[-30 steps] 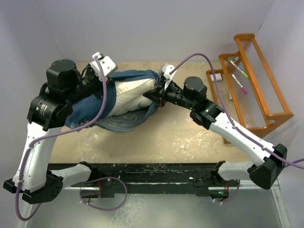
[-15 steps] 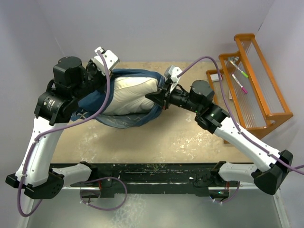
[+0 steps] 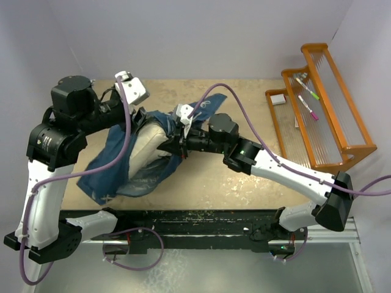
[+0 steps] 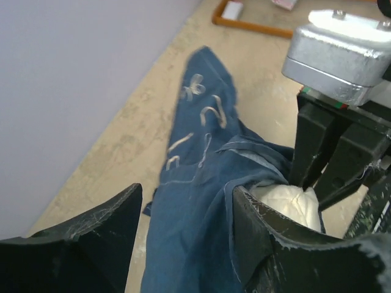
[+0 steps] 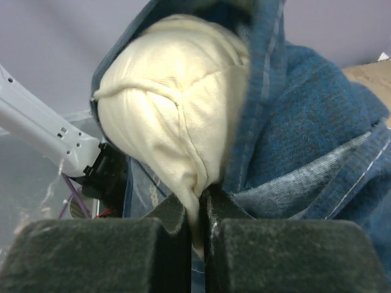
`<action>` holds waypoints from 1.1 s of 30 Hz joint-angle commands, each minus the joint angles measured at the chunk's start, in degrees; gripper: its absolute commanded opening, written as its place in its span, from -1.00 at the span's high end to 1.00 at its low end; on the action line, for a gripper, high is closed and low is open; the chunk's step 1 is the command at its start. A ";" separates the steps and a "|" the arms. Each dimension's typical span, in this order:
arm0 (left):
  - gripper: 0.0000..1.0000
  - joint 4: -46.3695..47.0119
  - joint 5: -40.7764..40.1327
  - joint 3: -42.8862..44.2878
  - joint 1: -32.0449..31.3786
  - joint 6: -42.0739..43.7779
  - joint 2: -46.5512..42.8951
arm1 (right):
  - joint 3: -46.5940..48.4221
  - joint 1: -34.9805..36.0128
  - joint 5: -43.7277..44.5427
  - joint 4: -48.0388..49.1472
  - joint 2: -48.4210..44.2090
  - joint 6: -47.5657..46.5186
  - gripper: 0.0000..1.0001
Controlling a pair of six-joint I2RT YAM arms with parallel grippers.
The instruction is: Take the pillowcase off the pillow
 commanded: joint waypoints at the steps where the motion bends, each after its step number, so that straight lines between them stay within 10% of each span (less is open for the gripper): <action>1: -0.19 -2.99 4.12 -3.36 -0.17 4.12 -0.07 | 3.14 0.92 0.18 5.72 -2.46 -0.84 1.00; 12: 0.94 -7.98 5.16 -5.11 -0.18 4.08 -1.55 | 2.61 0.85 -1.18 2.50 -5.72 -2.08 1.00; 23: 1.00 11.86 -9.86 -17.78 6.22 -6.81 -1.49 | -4.45 -8.08 -0.48 15.70 -15.27 13.47 1.00; 28: 0.04 11.90 2.03 -12.24 14.84 -5.47 1.01 | 0.84 -10.77 18.63 4.96 -11.93 12.28 1.00; 33: -0.44 13.62 -0.69 -4.28 15.57 -3.70 0.02 | 7.19 -11.58 25.78 -3.63 -6.08 8.98 1.00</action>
